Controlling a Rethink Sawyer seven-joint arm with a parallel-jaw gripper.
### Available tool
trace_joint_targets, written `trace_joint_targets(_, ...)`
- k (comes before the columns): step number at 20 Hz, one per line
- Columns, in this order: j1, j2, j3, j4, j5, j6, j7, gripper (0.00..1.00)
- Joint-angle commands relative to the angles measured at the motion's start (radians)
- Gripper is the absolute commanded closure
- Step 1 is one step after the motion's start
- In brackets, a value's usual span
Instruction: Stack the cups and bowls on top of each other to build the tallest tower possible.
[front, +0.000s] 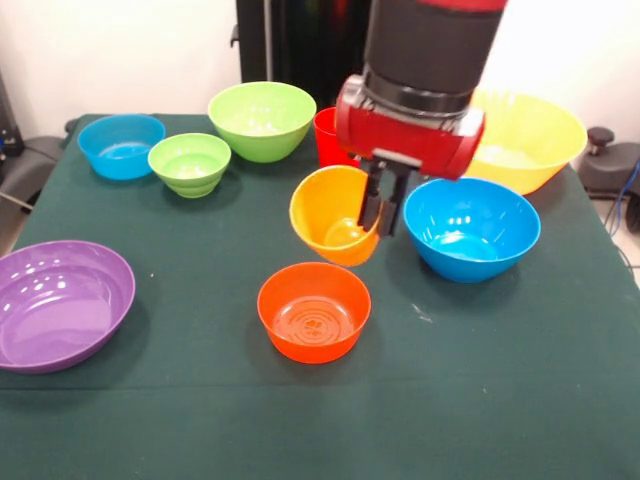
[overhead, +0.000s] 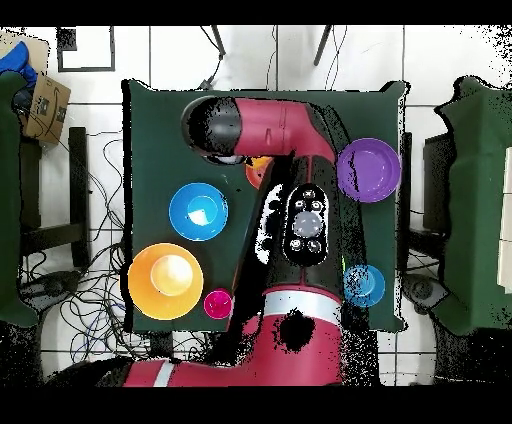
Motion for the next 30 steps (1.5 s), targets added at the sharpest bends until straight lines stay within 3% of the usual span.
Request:
trace_joint_targets(1, 0.025, 0.005, 0.042, 0.055, -0.040, -0.084, 0.057, 1.00)
trace_joint_targets(6, 0.056, 0.048, -0.009, 0.098, -0.089, -0.225, 0.115, 1.00)
trace_joint_targets(11, 0.082, 0.067, -0.056, 0.100, -0.094, -0.259, 0.122, 1.00)
trace_joint_targets(24, 0.115, 0.134, -0.138, 0.049, -0.086, -0.231, 0.077, 1.00)
trace_joint_targets(30, 0.108, 0.140, -0.146, 0.085, -0.080, -0.267, 0.057, 1.00)
